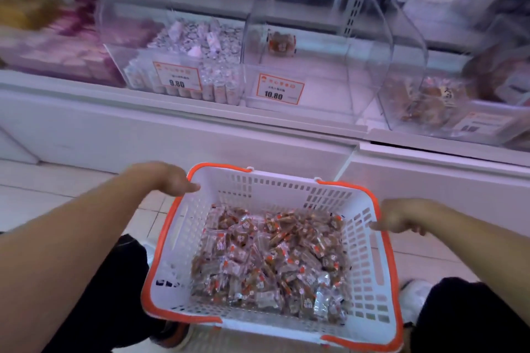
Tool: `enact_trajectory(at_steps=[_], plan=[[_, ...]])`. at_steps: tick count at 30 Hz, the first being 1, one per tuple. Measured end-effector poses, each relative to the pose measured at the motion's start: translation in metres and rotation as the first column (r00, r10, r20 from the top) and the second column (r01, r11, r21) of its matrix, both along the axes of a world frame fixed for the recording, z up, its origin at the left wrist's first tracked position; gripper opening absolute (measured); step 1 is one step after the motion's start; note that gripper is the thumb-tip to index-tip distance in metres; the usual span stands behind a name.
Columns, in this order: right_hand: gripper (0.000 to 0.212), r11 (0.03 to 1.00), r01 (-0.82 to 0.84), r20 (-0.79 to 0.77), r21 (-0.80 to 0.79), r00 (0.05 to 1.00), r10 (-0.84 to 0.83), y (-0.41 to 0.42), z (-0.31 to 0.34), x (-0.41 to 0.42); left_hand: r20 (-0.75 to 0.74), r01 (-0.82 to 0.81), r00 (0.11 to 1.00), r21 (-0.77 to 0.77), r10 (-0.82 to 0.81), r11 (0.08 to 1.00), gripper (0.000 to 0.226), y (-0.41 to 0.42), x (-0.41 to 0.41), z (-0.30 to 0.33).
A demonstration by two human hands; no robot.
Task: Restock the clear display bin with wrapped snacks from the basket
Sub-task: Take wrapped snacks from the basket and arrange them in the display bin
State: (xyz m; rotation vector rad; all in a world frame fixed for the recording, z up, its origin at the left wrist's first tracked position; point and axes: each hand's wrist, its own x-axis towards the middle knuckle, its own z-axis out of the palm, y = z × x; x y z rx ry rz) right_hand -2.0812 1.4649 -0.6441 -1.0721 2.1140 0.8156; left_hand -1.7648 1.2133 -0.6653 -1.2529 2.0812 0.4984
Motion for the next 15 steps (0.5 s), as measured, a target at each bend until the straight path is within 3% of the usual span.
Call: enact_trajectory(at_steps=[1, 2, 3, 4, 5, 6, 7, 9, 12, 13, 15], plan=[[0.049, 0.982, -0.176, -0.071, -0.063, 0.983, 0.172, -0.015, 0.030, 0.004, -0.086, 0.144, 0.984, -0.123, -0.155, 0.982, 0.063, -0.005, -0.013, 0.035], [0.045, 0.930, -0.280, -0.131, -0.240, 0.958, 0.255, -0.028, 0.057, 0.007, -0.238, 0.216, 0.931, -0.248, -0.276, 0.944, 0.051, -0.008, -0.027, 0.069], [0.040, 0.808, -0.343, -0.175, -0.479, 0.939, 0.295, -0.041, 0.082, 0.008, -0.428, 0.221, 0.826, -0.355, -0.368, 0.909, 0.038, -0.007, -0.039, 0.099], [0.036, 0.603, -0.363, -0.195, -0.710, 0.925, 0.326, -0.050, 0.104, 0.011, -0.601, 0.186, 0.664, -0.445, -0.446, 0.876, 0.028, -0.004, -0.047, 0.124], [0.037, 0.379, -0.352, -0.215, -0.856, 0.908, 0.360, -0.060, 0.122, 0.014, -0.680, 0.156, 0.500, -0.538, -0.536, 0.828, 0.024, 0.001, -0.054, 0.143], [0.042, 0.224, -0.352, -0.255, -0.909, 0.894, 0.370, -0.069, 0.136, 0.018, -0.666, 0.138, 0.398, -0.637, -0.631, 0.758, 0.027, 0.005, -0.060, 0.157], [0.050, 0.162, -0.351, -0.279, -0.922, 0.895, 0.349, -0.079, 0.143, 0.020, -0.617, 0.121, 0.353, -0.715, -0.703, 0.689, 0.032, 0.009, -0.066, 0.164], [0.062, 0.292, -0.312, -0.245, -0.904, 0.938, 0.244, -0.096, 0.140, 0.021, -0.552, 0.056, 0.430, -0.773, -0.714, 0.632, 0.041, 0.010, -0.079, 0.160], [0.052, 0.547, -0.407, -0.338, -0.732, 0.913, 0.227, -0.117, 0.112, 0.023, -0.477, 0.053, 0.566, -0.793, -0.673, 0.607, 0.048, 0.005, -0.104, 0.142], [0.042, 0.567, -0.442, -0.376, -0.695, 0.895, 0.238, -0.121, 0.106, 0.022, -0.422, 0.103, 0.570, -0.814, -0.705, 0.571, 0.048, 0.004, -0.114, 0.136], [0.014, 0.520, -0.425, -0.386, -0.741, 0.903, 0.189, -0.127, 0.104, 0.019, -0.363, 0.175, 0.553, -0.829, -0.750, 0.531, 0.045, 0.002, -0.130, 0.126]])
